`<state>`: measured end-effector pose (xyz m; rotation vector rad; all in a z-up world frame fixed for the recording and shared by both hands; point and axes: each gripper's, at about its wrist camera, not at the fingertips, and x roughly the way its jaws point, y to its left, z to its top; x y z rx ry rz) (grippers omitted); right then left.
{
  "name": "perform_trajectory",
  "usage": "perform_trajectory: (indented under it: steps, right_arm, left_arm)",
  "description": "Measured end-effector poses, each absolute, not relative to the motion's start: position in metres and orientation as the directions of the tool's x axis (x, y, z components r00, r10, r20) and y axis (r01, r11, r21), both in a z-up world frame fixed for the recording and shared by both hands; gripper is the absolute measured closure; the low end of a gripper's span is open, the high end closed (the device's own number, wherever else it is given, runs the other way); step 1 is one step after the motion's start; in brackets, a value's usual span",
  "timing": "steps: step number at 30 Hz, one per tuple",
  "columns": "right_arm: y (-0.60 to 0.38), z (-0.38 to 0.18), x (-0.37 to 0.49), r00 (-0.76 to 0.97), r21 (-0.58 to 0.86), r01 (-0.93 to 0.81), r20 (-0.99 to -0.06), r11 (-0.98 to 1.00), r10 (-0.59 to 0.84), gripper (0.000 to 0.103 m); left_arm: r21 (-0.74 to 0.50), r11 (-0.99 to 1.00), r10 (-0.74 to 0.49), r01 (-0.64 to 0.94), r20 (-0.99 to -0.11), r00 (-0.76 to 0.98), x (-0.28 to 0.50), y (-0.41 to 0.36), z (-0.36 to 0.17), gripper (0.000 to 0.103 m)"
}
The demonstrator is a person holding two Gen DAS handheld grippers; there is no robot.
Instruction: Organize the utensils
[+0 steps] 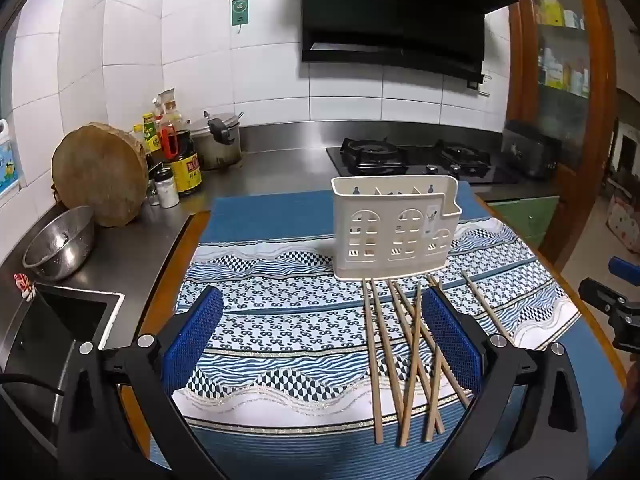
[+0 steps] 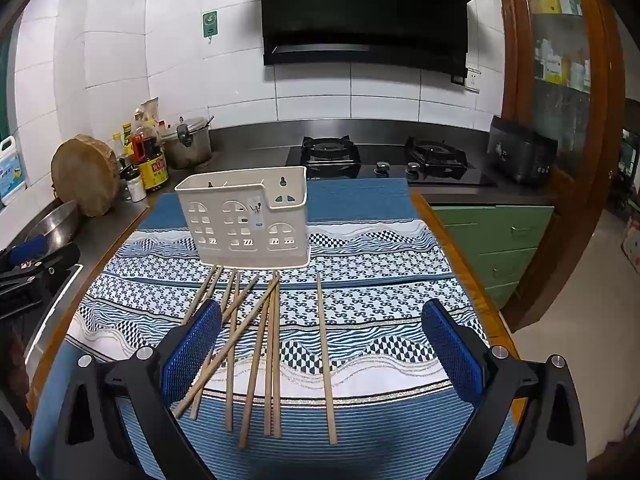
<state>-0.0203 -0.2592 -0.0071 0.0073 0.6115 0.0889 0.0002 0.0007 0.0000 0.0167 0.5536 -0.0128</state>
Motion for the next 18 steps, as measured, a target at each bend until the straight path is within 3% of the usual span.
perform_trajectory:
  steps: [18]
  right_arm:
    - [-0.257,-0.006,-0.020,0.818,0.033,-0.089,-0.567,0.996,0.092,0.006]
  left_arm:
    - [-0.015,1.000,-0.026,0.021,-0.538,0.842,0.003,0.001,-0.003,0.005]
